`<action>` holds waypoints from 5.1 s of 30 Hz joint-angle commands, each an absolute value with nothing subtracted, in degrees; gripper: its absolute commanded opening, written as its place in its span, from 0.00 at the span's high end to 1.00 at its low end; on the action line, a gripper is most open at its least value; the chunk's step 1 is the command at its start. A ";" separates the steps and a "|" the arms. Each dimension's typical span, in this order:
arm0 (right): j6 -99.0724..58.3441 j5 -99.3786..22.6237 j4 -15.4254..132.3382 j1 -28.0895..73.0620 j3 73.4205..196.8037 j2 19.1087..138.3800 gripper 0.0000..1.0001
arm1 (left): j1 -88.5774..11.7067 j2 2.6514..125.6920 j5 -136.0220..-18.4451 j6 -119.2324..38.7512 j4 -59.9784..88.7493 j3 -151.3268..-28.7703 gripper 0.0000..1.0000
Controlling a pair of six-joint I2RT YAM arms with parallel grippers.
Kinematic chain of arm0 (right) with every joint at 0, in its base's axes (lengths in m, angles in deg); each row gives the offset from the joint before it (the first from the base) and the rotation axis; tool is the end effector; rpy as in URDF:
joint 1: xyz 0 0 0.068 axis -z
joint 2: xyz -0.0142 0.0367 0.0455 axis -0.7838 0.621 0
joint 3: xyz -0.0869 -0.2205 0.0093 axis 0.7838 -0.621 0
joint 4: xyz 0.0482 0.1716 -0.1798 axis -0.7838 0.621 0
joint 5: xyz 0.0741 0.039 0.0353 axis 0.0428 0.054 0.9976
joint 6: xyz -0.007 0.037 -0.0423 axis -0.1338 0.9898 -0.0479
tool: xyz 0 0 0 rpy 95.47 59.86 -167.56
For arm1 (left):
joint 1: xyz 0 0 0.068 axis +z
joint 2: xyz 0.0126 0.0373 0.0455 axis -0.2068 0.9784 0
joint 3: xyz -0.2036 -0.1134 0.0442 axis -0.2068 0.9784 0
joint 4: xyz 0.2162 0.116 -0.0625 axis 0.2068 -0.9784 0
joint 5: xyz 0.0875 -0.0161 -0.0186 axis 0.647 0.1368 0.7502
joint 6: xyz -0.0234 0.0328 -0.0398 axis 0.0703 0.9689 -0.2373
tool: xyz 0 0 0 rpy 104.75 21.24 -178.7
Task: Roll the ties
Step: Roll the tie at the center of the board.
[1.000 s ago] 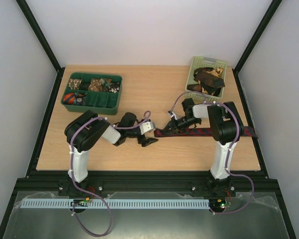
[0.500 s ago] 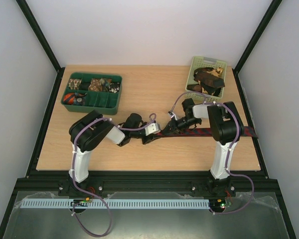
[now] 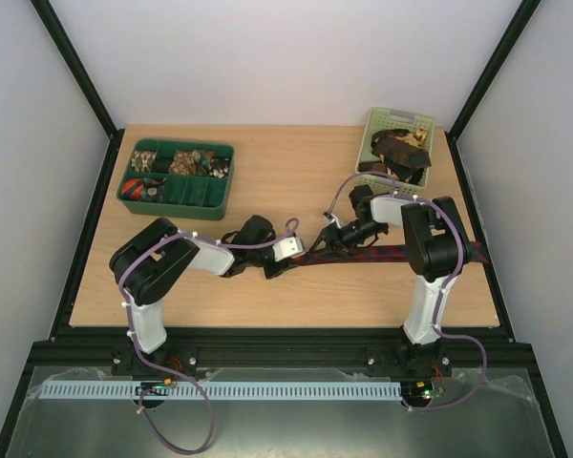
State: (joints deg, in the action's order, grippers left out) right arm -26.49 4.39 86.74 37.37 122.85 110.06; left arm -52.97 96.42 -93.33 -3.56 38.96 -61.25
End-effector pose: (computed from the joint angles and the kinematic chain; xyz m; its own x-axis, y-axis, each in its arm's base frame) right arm 0.3099 0.1101 0.0874 -0.9514 -0.2336 -0.2004 -0.3019 0.5807 0.7561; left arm 0.2401 -0.2307 0.0759 -0.0587 0.5633 -0.8242 0.9600 0.2581 0.1081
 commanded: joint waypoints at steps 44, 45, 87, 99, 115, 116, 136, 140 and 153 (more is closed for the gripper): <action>-25.42 -5.32 89.71 31.31 126.02 114.65 0.99 | -53.45 98.88 -88.56 -3.80 27.33 -61.47 0.43; -25.42 -5.63 89.35 31.51 125.63 114.94 0.99 | -52.81 98.63 -89.75 -4.50 28.17 -61.36 0.36; -23.49 2.77 89.66 33.74 125.34 110.06 0.51 | -54.24 99.00 -87.89 -5.11 27.11 -60.89 0.66; -21.17 1.27 88.86 30.87 129.43 114.97 0.76 | -54.91 100.16 -86.53 -4.49 26.09 -61.44 0.65; -27.79 -4.13 88.43 34.61 123.55 120.11 0.99 | -50.88 93.83 -97.34 -6.73 39.70 -55.68 0.21; -27.65 -4.22 88.21 34.94 123.39 120.34 0.99 | -50.83 93.46 -97.81 -6.72 41.10 -55.09 0.21; -26.67 -1.34 84.89 35.47 122.60 121.18 0.94 | -54.98 103.80 -94.75 -5.70 49.13 -60.02 0.58; -27.82 -1.96 85.73 35.97 122.62 118.40 0.78 | -54.32 102.96 -93.50 -4.39 40.74 -60.35 0.68; -23.94 4.28 87.02 36.99 124.27 109.51 0.53 | -52.67 105.12 -90.29 -0.82 21.80 -65.84 0.68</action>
